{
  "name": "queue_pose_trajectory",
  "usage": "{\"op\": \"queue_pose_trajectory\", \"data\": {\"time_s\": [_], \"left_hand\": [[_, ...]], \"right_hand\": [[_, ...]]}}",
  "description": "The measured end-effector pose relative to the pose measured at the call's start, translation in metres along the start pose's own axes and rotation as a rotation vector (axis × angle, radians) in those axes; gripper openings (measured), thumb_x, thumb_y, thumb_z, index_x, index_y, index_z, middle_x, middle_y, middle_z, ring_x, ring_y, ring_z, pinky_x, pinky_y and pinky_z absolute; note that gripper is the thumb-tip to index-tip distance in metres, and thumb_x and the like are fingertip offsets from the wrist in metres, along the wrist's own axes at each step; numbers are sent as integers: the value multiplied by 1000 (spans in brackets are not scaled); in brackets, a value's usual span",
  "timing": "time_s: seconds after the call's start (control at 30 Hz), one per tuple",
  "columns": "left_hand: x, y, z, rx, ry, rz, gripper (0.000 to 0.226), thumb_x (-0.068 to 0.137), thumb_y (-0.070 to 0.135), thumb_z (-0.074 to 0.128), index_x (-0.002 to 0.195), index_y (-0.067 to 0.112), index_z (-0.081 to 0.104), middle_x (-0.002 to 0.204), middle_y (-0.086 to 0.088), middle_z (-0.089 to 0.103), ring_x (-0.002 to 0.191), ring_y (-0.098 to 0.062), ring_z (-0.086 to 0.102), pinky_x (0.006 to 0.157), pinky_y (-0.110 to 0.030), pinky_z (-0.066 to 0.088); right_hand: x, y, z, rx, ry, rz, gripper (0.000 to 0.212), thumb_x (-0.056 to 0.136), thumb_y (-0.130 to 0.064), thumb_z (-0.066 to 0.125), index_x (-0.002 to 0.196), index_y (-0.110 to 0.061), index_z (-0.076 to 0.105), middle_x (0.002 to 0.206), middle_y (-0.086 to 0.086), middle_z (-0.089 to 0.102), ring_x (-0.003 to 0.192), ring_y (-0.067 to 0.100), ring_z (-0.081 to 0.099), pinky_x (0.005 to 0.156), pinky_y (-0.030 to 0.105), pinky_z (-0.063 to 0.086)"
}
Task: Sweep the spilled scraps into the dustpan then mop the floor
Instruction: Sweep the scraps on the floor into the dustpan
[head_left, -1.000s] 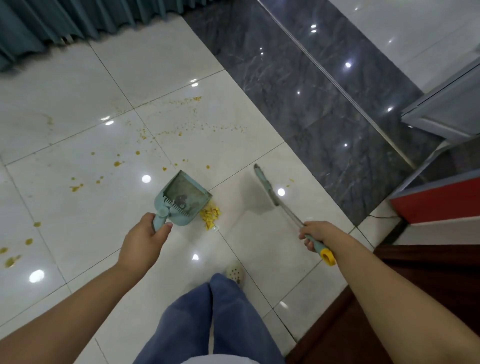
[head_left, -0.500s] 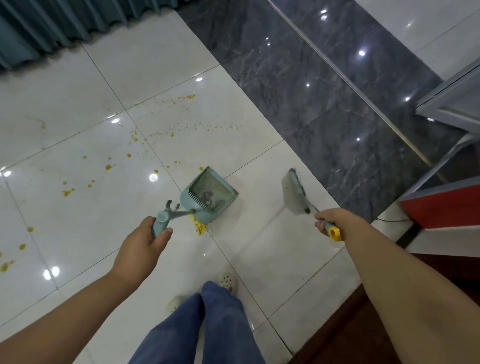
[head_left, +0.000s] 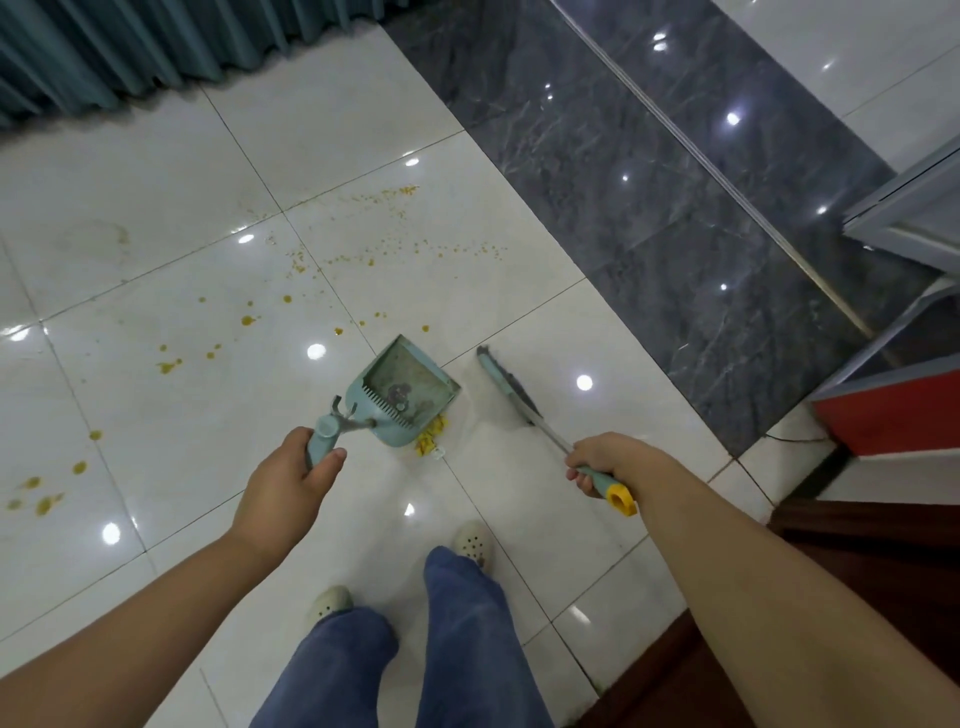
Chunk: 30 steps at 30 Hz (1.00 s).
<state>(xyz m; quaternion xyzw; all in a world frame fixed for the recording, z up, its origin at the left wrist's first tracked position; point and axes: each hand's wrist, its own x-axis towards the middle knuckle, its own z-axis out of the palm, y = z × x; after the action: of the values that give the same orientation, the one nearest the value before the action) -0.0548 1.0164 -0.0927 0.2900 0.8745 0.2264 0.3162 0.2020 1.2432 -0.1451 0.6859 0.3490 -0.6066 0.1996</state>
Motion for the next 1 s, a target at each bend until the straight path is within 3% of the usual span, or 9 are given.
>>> {"op": "queue_pose_trajectory", "data": {"time_s": [0.13,0.23,0.3,0.37,0.47,0.6,0.67,0.73,1.0], "left_hand": [[-12,-44,-32,0,-3,5,22,94,29,50,89,8,49,65,-5,51,59,-21,47,53,-31,34],[-22,-79,-58,8,-10,7,23,95,31,49,89,8,49,66,-6,53,60,-22,49,54,-31,36],[-28,-100,-74,7,-16,9,23,95,32,48,89,10,49,67,-5,53,60,-20,49,54,-31,37],[-33,-118,-89,-4,-22,6,22,95,33,48,88,12,49,66,-4,52,59,-18,48,52,-29,35],[-37,-141,-106,-22,-40,1,21,95,32,49,87,13,49,67,-4,54,59,-17,49,52,-29,36],[-40,-168,-119,-19,-70,-29,20,94,33,50,86,15,49,69,-3,56,61,-17,50,54,-29,37],[-41,-181,-121,3,-89,-42,19,94,33,50,85,17,48,68,1,55,60,-14,50,51,-28,36],[-42,-191,-122,35,-110,-45,17,94,34,50,86,19,48,67,4,54,59,-11,49,51,-26,35],[-41,-210,-119,65,-158,-41,19,94,37,48,90,18,51,70,5,56,61,-9,51,51,-23,35]], "right_hand": [[-15,8,71,-32,-49,3,31,98,-8,46,129,0,47,70,10,47,52,12,37,33,13,39],[-31,13,121,-25,-74,25,9,98,-8,46,98,-1,51,70,10,47,51,11,37,33,13,39],[-38,17,144,-16,-78,31,18,98,-9,46,83,0,49,68,10,47,47,11,40,32,13,38],[-51,20,162,8,-73,36,23,99,-10,46,78,0,49,67,8,45,38,9,42,30,12,37],[-64,23,181,38,-32,2,24,99,-5,44,75,-1,46,71,9,44,50,11,39,30,11,36],[-73,13,204,-24,57,-93,9,93,7,46,95,2,53,67,10,43,51,17,36,32,10,34],[-65,1,209,-75,102,-156,31,92,8,48,121,3,54,68,11,44,51,18,38,33,11,36],[-55,-12,215,-150,123,-194,41,92,6,50,133,7,45,71,12,46,53,17,40,35,15,38],[-37,6,247,-452,102,-131,28,96,0,45,123,3,51,73,13,49,54,17,44,45,24,40]]}}
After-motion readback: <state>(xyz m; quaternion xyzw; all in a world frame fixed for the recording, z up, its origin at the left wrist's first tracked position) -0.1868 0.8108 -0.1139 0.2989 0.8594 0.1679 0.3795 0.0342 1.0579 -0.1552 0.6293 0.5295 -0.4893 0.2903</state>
